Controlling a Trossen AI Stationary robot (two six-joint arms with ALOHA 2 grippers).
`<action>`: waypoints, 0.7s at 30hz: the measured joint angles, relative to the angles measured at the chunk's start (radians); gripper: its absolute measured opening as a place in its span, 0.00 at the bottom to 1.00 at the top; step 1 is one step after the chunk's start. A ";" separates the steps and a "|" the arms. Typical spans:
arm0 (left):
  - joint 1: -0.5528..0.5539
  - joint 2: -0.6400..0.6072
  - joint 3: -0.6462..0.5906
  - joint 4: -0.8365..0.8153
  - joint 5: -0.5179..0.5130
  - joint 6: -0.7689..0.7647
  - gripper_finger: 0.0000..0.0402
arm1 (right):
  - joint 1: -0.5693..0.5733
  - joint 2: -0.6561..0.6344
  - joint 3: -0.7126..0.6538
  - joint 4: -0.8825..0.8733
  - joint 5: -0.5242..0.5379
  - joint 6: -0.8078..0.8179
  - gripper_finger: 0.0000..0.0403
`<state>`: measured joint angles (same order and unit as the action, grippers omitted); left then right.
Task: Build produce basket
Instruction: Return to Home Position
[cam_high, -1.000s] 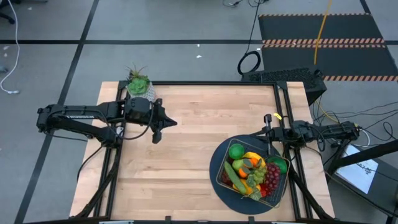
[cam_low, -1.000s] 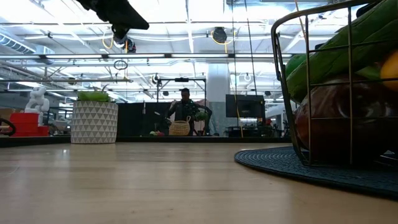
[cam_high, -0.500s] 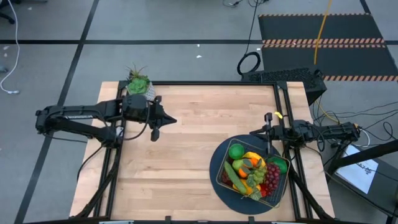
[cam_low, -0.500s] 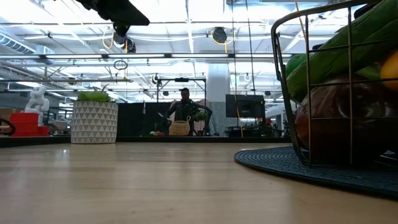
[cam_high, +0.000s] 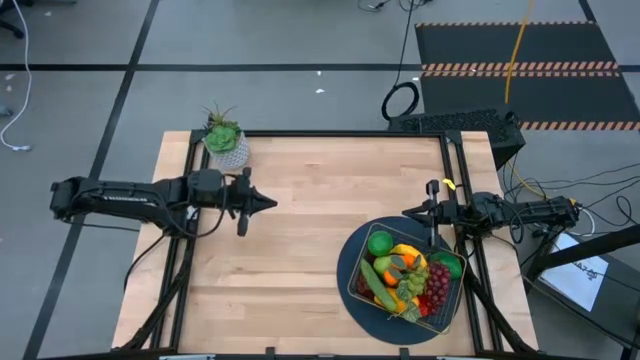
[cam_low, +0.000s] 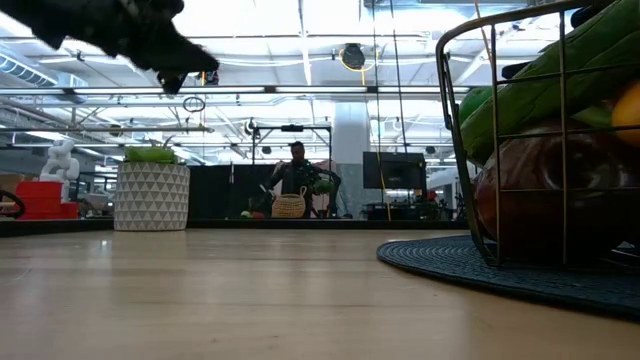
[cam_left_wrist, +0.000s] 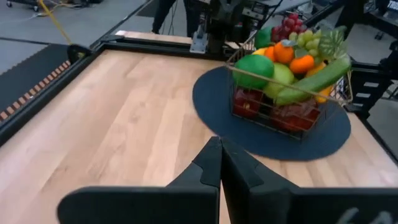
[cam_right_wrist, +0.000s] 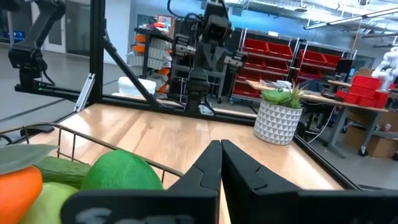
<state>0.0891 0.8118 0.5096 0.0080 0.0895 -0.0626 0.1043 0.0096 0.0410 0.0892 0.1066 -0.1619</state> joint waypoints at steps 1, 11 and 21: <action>0.000 -0.014 -0.021 0.009 0.000 -0.002 0.00 | 0.000 0.000 0.000 0.001 0.000 0.000 0.00; 0.000 -0.216 -0.219 0.075 -0.068 -0.030 0.00 | 0.000 0.000 0.000 0.004 -0.002 0.000 0.00; 0.000 -0.376 -0.380 0.170 -0.091 -0.051 0.00 | 0.000 0.000 0.000 0.004 -0.003 0.000 0.00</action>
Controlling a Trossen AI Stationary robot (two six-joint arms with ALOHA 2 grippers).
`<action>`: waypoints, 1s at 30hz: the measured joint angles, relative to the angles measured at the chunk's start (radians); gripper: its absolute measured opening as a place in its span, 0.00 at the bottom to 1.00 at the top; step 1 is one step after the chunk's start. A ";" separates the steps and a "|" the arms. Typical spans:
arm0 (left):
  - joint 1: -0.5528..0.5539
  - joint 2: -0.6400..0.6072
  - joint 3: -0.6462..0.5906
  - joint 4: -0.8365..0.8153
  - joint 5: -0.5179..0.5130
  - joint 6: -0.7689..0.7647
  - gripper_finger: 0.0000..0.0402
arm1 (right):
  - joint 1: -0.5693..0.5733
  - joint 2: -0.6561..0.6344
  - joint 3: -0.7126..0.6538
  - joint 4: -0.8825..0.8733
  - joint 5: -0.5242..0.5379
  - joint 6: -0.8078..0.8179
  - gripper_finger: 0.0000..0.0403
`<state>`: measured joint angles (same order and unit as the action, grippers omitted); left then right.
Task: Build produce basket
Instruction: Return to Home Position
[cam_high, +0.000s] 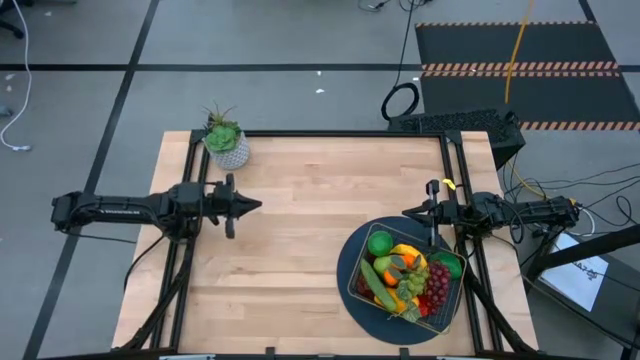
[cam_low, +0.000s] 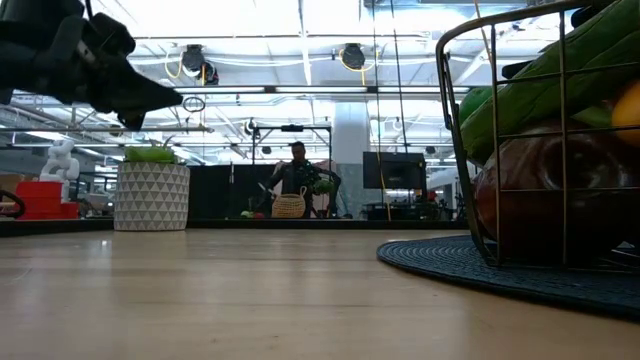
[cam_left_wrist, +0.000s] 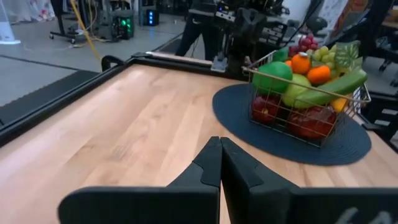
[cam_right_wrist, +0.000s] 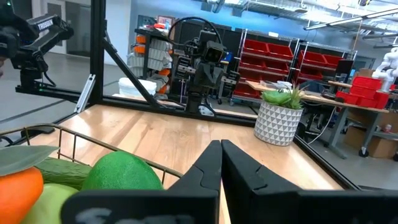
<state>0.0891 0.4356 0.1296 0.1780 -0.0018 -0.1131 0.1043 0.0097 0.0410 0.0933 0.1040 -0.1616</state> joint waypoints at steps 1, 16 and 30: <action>0.000 -0.009 -0.014 0.014 0.000 -0.003 0.00 | 0.000 0.000 0.000 0.000 0.000 0.000 0.00; -0.008 -0.053 -0.120 0.088 -0.007 -0.020 0.00 | 0.000 0.000 0.000 0.000 0.000 0.000 0.00; -0.111 -0.080 -0.120 0.033 -0.063 0.078 0.00 | 0.000 0.000 0.000 0.000 0.000 0.000 0.00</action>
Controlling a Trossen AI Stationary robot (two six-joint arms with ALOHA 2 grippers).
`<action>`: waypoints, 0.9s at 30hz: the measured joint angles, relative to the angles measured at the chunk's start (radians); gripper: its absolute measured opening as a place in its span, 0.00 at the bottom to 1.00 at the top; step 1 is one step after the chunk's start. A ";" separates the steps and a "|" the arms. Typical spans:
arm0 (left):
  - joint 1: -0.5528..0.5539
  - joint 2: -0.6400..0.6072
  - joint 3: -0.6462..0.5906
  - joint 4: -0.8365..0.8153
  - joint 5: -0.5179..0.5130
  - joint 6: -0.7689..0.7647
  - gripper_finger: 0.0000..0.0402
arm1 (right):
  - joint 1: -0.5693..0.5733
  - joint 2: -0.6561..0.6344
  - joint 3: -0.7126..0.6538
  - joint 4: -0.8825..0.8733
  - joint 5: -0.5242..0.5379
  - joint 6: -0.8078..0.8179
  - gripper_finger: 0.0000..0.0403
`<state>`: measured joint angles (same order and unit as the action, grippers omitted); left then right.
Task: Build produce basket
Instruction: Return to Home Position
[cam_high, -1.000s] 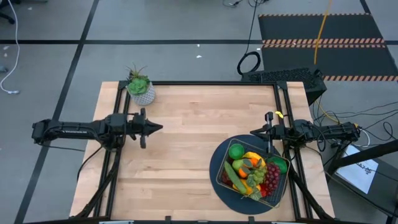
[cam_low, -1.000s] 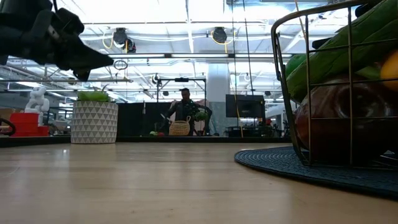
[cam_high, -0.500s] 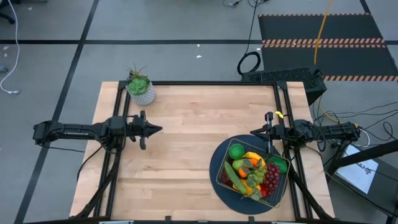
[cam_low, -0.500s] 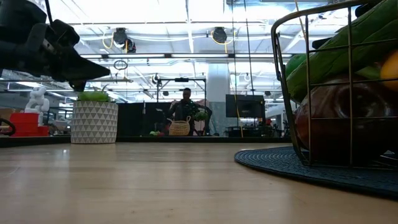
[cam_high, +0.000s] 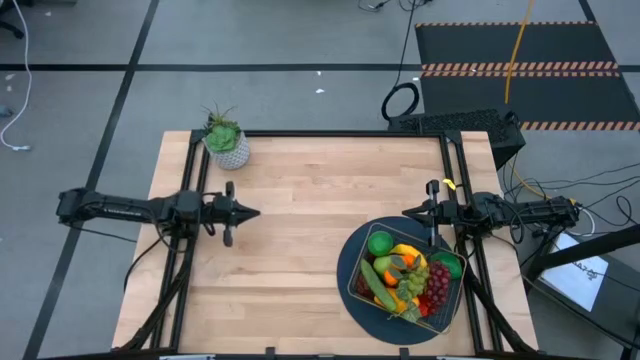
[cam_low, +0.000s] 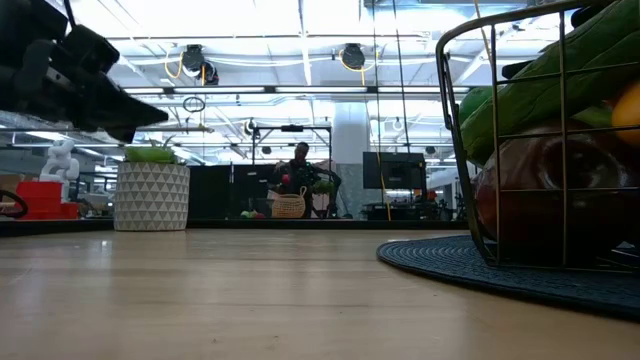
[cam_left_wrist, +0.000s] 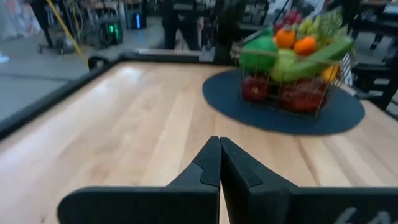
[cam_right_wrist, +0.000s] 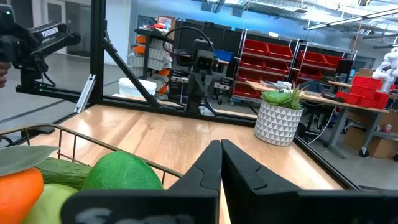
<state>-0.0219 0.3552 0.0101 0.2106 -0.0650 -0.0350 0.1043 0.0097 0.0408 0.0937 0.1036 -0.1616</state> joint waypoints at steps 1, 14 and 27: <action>0.000 -0.015 0.000 0.002 0.000 0.008 0.00 | 0.000 0.000 0.000 0.000 0.000 0.000 0.00; 0.000 -0.292 0.000 -0.163 -0.015 0.041 0.00 | 0.000 0.000 0.000 0.000 0.000 0.000 0.00; 0.001 -0.353 0.002 -0.187 -0.015 0.075 0.00 | 0.000 0.000 0.000 0.000 0.000 0.000 0.00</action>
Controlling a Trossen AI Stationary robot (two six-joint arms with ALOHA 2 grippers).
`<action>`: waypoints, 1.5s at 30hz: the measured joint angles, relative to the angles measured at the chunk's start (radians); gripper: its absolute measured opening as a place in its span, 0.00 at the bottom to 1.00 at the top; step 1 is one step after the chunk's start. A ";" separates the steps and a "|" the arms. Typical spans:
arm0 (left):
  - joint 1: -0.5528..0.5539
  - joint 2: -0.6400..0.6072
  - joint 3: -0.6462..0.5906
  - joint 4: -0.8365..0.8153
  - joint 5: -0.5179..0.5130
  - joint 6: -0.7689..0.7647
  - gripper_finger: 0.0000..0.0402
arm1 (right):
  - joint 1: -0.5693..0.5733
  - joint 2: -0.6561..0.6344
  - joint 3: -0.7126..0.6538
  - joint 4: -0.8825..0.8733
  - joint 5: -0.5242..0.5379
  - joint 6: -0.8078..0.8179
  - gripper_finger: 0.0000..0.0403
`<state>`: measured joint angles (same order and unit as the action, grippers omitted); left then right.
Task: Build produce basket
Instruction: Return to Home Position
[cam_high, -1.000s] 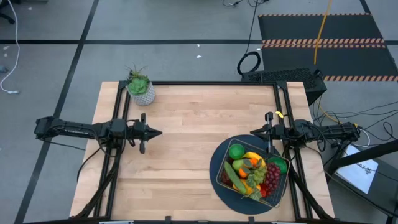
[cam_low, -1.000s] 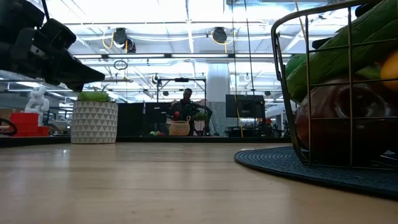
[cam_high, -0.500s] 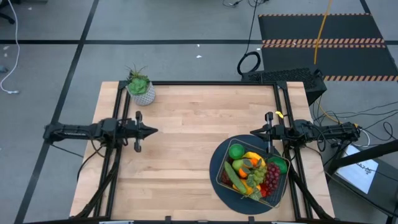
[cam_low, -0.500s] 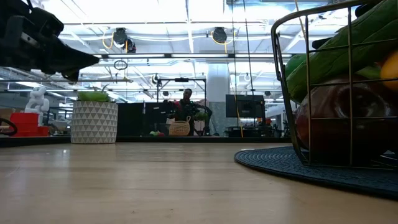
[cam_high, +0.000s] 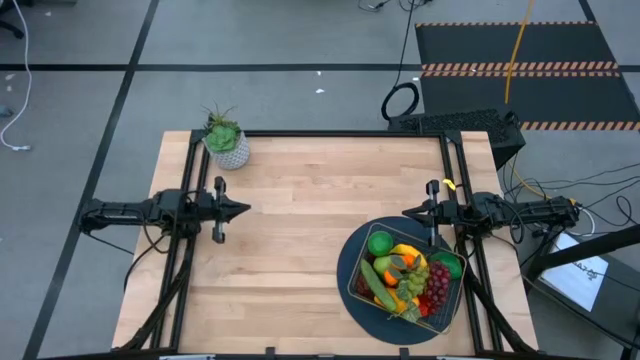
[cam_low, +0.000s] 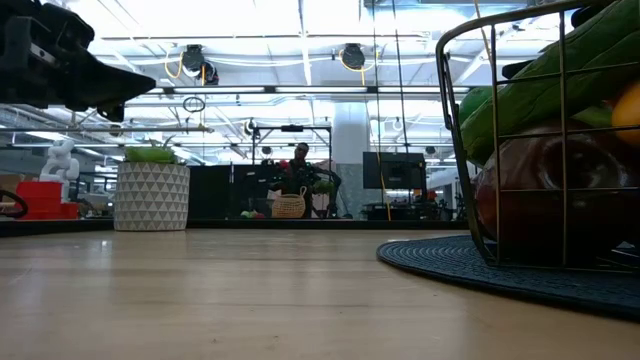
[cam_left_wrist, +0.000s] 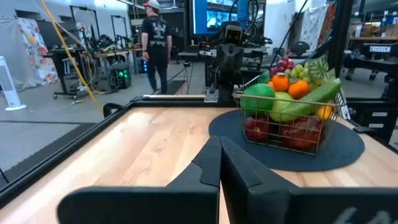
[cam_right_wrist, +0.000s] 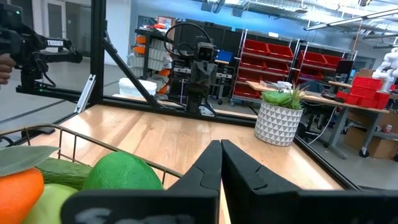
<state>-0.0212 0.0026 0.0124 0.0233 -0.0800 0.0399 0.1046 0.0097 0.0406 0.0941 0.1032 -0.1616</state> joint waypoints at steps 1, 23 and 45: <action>0.000 0.000 0.000 -0.001 0.004 0.000 0.00 | 0.000 0.000 0.000 0.000 0.000 0.000 0.00; 0.000 0.002 0.000 -0.012 0.061 0.003 0.05 | 0.000 0.000 0.000 0.000 0.000 0.000 0.00; 0.000 0.002 -0.001 -0.011 0.060 0.001 0.09 | 0.000 0.000 0.000 0.000 0.000 0.000 0.00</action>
<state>-0.0216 0.0044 0.0113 0.0120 -0.0196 0.0410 0.1047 0.0097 0.0406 0.0940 0.1032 -0.1616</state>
